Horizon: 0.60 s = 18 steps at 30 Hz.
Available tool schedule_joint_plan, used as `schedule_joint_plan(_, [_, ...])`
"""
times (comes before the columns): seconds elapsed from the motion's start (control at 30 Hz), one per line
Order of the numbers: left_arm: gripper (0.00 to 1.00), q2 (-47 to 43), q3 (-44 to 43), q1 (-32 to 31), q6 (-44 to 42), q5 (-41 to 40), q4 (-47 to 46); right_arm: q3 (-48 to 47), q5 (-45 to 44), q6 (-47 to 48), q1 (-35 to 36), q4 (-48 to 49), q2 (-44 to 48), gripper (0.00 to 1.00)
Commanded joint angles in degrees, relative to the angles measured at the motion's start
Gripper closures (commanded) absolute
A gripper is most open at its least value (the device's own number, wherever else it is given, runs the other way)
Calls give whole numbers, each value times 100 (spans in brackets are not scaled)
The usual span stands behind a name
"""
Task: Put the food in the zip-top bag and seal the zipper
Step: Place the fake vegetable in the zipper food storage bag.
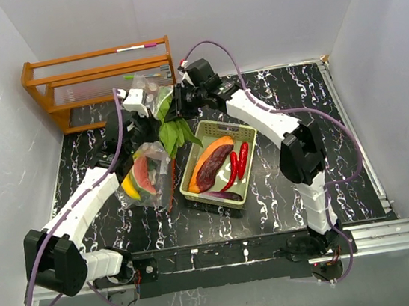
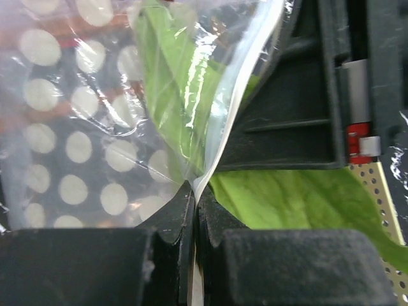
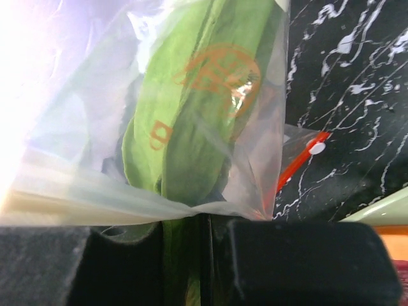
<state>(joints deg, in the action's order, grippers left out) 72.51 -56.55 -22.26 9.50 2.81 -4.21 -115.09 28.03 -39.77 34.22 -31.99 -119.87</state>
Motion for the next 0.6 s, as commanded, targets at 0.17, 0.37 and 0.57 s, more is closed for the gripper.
schedule_joint_plan(0.17, [100,-14,-128,-284,500,1022,-291,39,-1771,-385,206,1123,185,92])
schedule_joint_plan(0.37, [100,26,48,-358,630,1076,-365,1035,-1712,-828,226,2773,689,91])
schedule_joint_plan(0.57, [100,9,80,-367,621,983,-318,1902,-1644,-1321,234,4393,1225,91])
